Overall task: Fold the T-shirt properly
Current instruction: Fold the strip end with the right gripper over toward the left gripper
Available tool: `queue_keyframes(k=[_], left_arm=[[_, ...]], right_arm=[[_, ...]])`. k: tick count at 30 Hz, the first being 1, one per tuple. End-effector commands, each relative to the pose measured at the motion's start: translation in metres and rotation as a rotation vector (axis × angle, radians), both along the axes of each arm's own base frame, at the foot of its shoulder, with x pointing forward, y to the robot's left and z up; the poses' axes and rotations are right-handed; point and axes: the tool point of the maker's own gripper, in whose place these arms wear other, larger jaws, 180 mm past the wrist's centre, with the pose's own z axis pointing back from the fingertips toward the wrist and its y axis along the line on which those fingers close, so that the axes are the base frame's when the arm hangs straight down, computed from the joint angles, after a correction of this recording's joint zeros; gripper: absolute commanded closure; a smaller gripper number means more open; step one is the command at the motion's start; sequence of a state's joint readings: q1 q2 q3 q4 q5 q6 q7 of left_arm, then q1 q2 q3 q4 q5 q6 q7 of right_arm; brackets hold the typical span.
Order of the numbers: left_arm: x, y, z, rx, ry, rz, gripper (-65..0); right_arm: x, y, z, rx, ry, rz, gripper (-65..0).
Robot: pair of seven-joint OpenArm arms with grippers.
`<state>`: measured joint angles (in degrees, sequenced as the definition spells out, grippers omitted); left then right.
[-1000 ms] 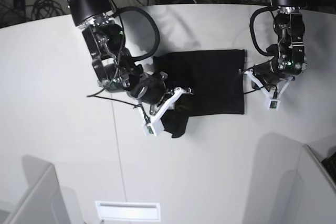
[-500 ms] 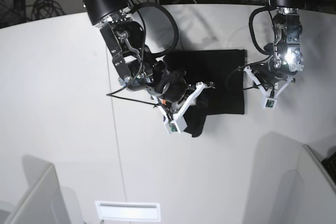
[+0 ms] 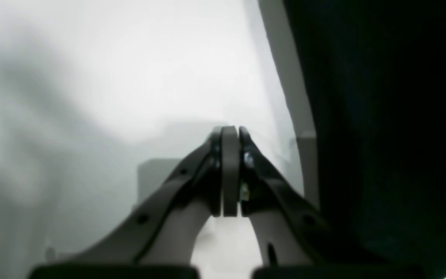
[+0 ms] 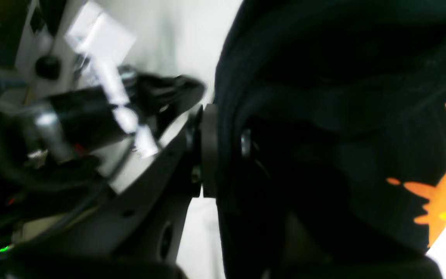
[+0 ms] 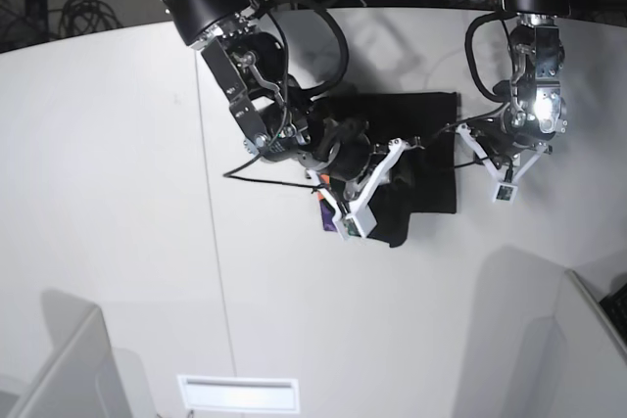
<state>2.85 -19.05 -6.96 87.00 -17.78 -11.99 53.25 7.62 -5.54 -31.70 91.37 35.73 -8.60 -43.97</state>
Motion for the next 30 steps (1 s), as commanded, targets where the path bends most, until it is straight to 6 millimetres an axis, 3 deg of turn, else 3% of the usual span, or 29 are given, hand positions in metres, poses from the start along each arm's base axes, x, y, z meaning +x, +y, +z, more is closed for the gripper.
queue_keyframes(k=[1,5,13,24,30], left_arm=[[0.002,0.005,0.005,0.023,-0.002,-0.001,0.0],[0.002,0.006,0.004,0.023,0.001,0.000,0.0],[0.002,0.005,0.005,0.022,-0.002,-0.001,0.0],[0.003,0.010,0.007,0.028,-0.007,0.008,0.0],[0.007,0.011,0.024,0.037,-0.060,0.005,0.0]], right_arm=[[0.009,0.007,0.014,0.038,-0.034,-0.009,0.0],[0.011,0.009,0.002,0.031,-0.016,-0.026,0.0],[0.001,0.040,0.015,0.018,-0.079,0.083,0.0],[0.016,0.034,-0.013,-0.007,-0.073,0.015,0.0],[0.017,0.033,-0.019,-0.014,-0.065,0.008,0.0]])
